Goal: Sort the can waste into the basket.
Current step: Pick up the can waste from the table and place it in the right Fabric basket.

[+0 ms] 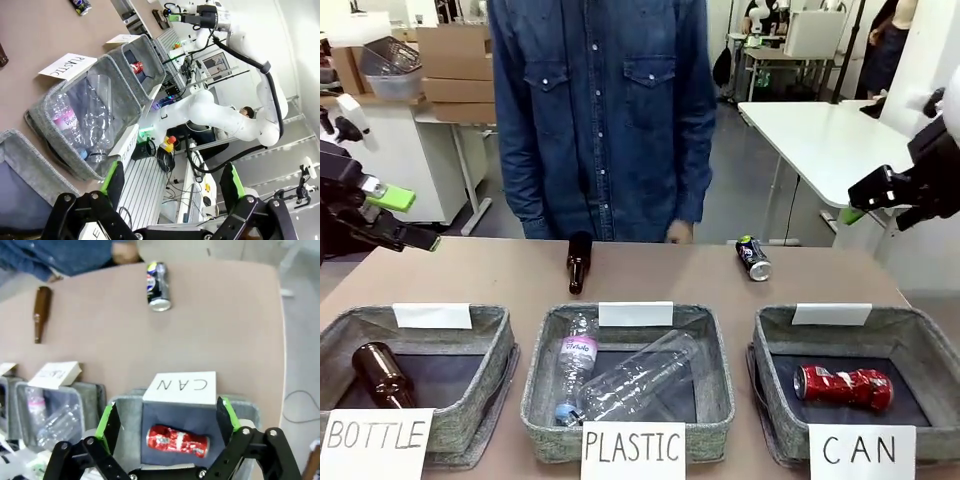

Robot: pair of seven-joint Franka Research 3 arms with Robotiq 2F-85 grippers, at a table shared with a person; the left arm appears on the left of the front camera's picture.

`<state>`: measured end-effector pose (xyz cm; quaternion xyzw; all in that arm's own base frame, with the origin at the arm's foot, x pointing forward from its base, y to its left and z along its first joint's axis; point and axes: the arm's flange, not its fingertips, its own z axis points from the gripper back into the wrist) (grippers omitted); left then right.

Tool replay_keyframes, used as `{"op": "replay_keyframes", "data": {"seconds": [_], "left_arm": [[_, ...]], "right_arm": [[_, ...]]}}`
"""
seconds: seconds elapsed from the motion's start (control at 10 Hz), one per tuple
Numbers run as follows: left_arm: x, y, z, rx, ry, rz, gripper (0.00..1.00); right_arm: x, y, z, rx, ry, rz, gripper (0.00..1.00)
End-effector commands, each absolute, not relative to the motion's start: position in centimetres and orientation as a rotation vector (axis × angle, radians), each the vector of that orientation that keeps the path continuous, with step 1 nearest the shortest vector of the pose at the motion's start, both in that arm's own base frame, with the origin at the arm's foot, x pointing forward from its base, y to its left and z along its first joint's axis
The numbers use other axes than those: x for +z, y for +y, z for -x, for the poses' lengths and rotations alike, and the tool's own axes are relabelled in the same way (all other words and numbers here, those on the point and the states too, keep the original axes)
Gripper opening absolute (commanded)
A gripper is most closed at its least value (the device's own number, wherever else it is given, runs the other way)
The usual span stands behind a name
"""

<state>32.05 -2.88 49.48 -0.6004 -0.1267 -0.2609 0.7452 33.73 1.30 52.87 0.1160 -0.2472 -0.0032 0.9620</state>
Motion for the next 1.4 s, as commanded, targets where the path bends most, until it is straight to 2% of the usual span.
{"op": "replay_keyframes", "data": {"seconds": [0.0,0.1,0.3,0.4,0.6,0.8,0.9,1.0,1.1,1.2,1.3], "left_arm": [[49.4,-2.8,-31.8,-0.588,-0.283,1.317,1.0],[49.4,-2.8,-31.8,-0.588,-0.283,1.317,1.0],[49.4,-2.8,-31.8,-0.588,-0.283,1.317,1.0],[49.4,-2.8,-31.8,-0.588,-0.283,1.317,1.0],[49.4,-2.8,-31.8,-0.588,-0.283,1.317,1.0],[49.4,-2.8,-31.8,-0.588,-0.283,1.317,1.0],[49.4,-2.8,-31.8,-0.588,-0.283,1.317,1.0],[49.4,-2.8,-31.8,-0.588,-0.283,1.317,1.0],[49.4,-2.8,-31.8,-0.588,-0.283,1.317,1.0],[49.4,-2.8,-31.8,-0.588,-0.283,1.317,1.0],[49.4,-2.8,-31.8,-0.588,-0.283,1.317,1.0]], "right_arm": [[52.7,1.6,-33.8,0.015,-0.509,-0.2,1.0],[51.7,3.5,-35.1,0.245,-0.519,-0.166,1.0],[49.2,5.7,-41.9,0.454,-0.48,-0.239,1.0],[47.9,6.4,-45.2,0.541,-0.401,-0.259,1.0],[43.8,7.5,-51.1,0.511,-0.28,-0.145,1.0],[41.5,8.3,-54.4,0.456,-0.298,-0.105,1.0],[40.5,8.7,-55.3,0.339,-0.32,-0.137,1.0],[40.0,7.5,-53.1,0.49,-0.272,-0.143,1.0],[39.5,7.5,-54.9,0.44,-0.28,-0.142,1.0],[40.9,7.2,-53.9,0.419,-0.297,-0.067,1.0],[40.0,6.9,-56.2,0.363,-0.264,-0.039,1.0]]}}
